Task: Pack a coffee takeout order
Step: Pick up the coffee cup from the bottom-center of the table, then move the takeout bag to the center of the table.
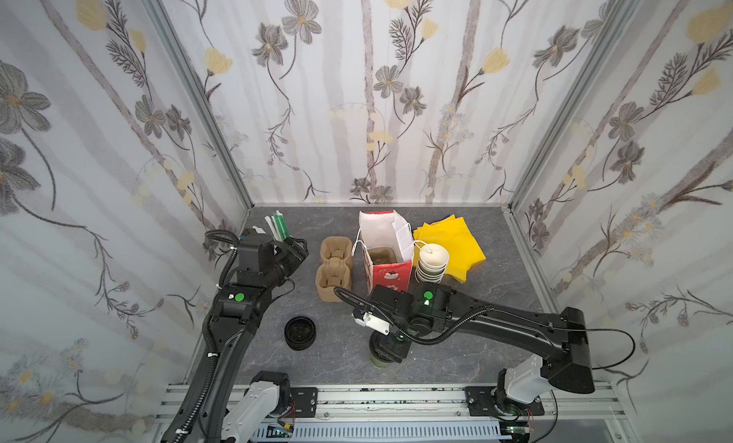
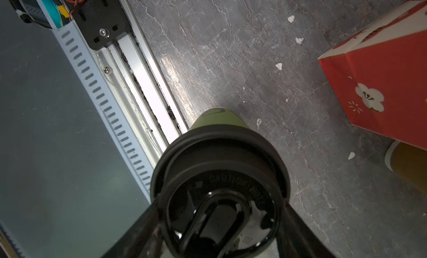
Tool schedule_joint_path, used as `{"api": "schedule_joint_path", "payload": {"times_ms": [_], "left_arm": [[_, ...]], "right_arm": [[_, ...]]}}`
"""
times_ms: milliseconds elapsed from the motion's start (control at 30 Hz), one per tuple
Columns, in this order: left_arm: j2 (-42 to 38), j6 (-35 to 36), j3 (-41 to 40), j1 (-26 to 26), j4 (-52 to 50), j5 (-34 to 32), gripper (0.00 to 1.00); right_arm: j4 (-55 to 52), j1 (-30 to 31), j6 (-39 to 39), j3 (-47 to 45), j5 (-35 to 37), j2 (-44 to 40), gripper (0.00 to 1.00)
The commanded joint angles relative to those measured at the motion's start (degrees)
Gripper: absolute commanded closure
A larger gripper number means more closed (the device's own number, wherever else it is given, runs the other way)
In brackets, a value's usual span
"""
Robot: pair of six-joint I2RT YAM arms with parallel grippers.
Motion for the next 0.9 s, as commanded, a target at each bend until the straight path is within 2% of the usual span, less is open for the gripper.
{"api": "schedule_joint_path", "payload": {"times_ms": [0,200,467,667,733,867], "left_arm": [[1.68,1.87,1.95,0.12,2.56,4.19,0.29],[7.24,3.0,6.23,-1.13,3.15,11.6,0.3],[13.26,3.22,12.13,-7.02,3.15,9.36,0.27],[18.01,3.44,16.12,-11.21,3.06,9.03,0.27],[20.58,3.28,17.26,-12.62,3.06,9.08,0.32],[23.59,3.61,19.17,-14.92,2.98,9.58,0.35]], "right_arm": [[-1.78,0.18,8.28,-0.47,-1.35,-2.05,0.37],[-5.51,0.61,21.52,0.09,0.39,-5.76,0.4],[-10.28,1.15,35.65,1.07,2.57,-8.99,0.44],[-11.87,-0.51,39.45,1.57,3.42,-10.74,0.44],[-13.16,-1.65,39.52,2.28,3.83,-11.03,0.43],[-14.02,-3.76,39.07,3.7,4.47,-12.27,0.43]]}}
